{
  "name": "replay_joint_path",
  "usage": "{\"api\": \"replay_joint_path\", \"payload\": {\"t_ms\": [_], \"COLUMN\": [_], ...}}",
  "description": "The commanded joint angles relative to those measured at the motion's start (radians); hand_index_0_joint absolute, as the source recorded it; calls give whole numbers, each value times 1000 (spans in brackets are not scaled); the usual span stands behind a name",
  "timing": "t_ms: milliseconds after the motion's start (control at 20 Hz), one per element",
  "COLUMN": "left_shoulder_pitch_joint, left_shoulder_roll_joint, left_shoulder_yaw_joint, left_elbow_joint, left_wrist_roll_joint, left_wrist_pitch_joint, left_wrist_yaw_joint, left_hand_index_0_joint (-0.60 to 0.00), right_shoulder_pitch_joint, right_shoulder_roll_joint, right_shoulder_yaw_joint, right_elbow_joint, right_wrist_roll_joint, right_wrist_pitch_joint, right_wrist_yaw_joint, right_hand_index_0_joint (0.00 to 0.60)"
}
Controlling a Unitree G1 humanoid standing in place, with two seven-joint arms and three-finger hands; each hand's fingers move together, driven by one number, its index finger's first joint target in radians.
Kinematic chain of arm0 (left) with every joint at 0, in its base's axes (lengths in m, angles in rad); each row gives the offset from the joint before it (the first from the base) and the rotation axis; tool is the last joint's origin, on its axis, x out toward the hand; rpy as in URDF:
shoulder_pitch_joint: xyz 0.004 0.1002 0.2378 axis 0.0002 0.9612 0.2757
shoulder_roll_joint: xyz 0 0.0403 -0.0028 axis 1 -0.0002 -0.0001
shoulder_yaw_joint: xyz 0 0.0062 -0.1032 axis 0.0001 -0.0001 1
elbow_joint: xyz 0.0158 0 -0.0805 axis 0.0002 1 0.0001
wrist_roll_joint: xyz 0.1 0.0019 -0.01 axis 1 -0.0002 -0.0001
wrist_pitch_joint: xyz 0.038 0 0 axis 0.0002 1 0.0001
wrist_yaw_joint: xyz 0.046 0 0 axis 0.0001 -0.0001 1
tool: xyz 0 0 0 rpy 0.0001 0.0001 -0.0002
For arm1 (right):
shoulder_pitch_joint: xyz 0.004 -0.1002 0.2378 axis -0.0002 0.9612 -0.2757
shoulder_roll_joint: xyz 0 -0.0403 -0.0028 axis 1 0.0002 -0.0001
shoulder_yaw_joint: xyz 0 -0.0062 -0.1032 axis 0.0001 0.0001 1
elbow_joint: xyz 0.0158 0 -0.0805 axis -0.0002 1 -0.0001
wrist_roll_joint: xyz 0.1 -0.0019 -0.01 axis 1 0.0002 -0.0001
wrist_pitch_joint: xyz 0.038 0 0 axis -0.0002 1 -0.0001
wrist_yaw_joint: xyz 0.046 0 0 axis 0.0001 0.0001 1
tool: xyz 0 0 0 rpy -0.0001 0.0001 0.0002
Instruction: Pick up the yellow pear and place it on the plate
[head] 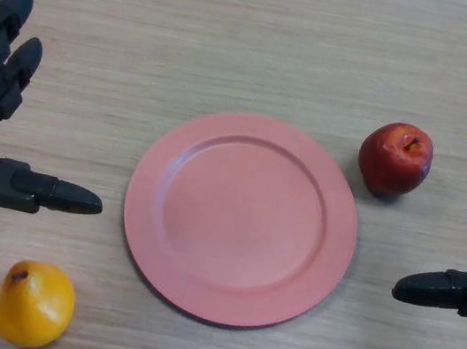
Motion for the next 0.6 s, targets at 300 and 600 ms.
{"api": "replay_joint_path", "payload": {"t_ms": [300,600], "left_shoulder_pitch_joint": [-38,16], "left_shoulder_roll_joint": [43,33], "left_shoulder_yaw_joint": [54,68], "left_elbow_joint": [-50,-198], "left_wrist_roll_joint": [27,32], "left_wrist_pitch_joint": [-115,4], "left_wrist_yaw_joint": [-1,-48], "left_hand_index_0_joint": [0,0], "right_shoulder_pitch_joint": [-41,-47], "right_shoulder_roll_joint": [-31,-33], "right_shoulder_yaw_joint": [-63,-58], "right_elbow_joint": [-56,-47], "right_wrist_roll_joint": [15,23], "right_wrist_pitch_joint": [-116,-112], "right_wrist_yaw_joint": [-13,-7], "right_hand_index_0_joint": [0,0]}}
